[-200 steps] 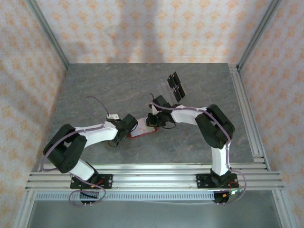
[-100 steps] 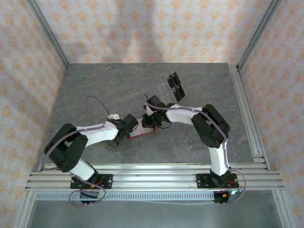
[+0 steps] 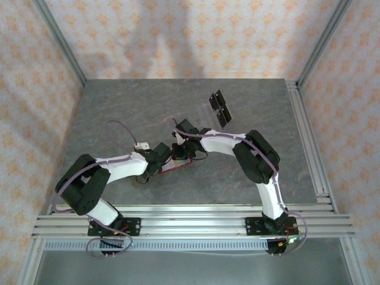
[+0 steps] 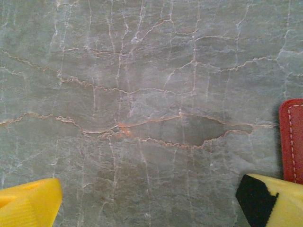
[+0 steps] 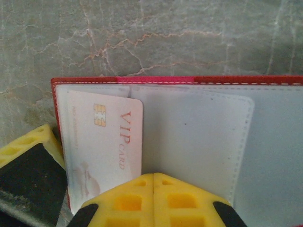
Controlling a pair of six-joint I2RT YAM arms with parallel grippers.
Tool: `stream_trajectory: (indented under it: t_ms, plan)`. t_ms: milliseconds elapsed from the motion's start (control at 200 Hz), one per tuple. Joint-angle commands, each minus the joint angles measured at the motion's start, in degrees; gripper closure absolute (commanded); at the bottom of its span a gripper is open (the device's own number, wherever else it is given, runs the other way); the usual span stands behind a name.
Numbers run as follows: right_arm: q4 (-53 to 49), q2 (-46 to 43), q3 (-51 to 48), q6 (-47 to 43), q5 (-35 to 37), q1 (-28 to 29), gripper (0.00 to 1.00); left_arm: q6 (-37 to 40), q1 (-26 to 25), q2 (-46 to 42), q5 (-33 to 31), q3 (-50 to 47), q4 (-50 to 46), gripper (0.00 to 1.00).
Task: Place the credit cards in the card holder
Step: Insert the credit card into the card slot.
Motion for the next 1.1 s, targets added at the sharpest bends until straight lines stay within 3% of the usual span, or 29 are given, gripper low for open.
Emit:
stream_trajectory:
  t_ms: [0, 300, 696, 906, 1096]
  plan:
    - [-1.88, 0.43, 1.48, -1.94, 1.64, 1.27, 0.92, 1.13, 0.35, 2.10, 1.78, -1.03, 3.25, 0.00]
    - [1.22, -4.51, -9.47, -0.17, 5.69, -4.37, 0.93, 2.62, 0.51, -0.54, 0.85, 0.18, 0.97, 0.00]
    - [4.90, -12.84, -21.50, 4.87, 5.90, -4.54, 0.95, 5.14, 0.87, 0.12, 1.11, 2.32, 0.83, 0.00]
    - [2.44, -17.09, -18.74, 4.30, 7.05, -3.92, 0.95, 6.33, 0.80, 1.08, 1.62, 3.42, 1.58, 0.00]
    - [-0.26, -15.45, -13.59, 2.39, 7.36, -3.83, 0.95, 7.04, 0.89, 2.12, 2.67, 4.97, 2.46, 0.00]
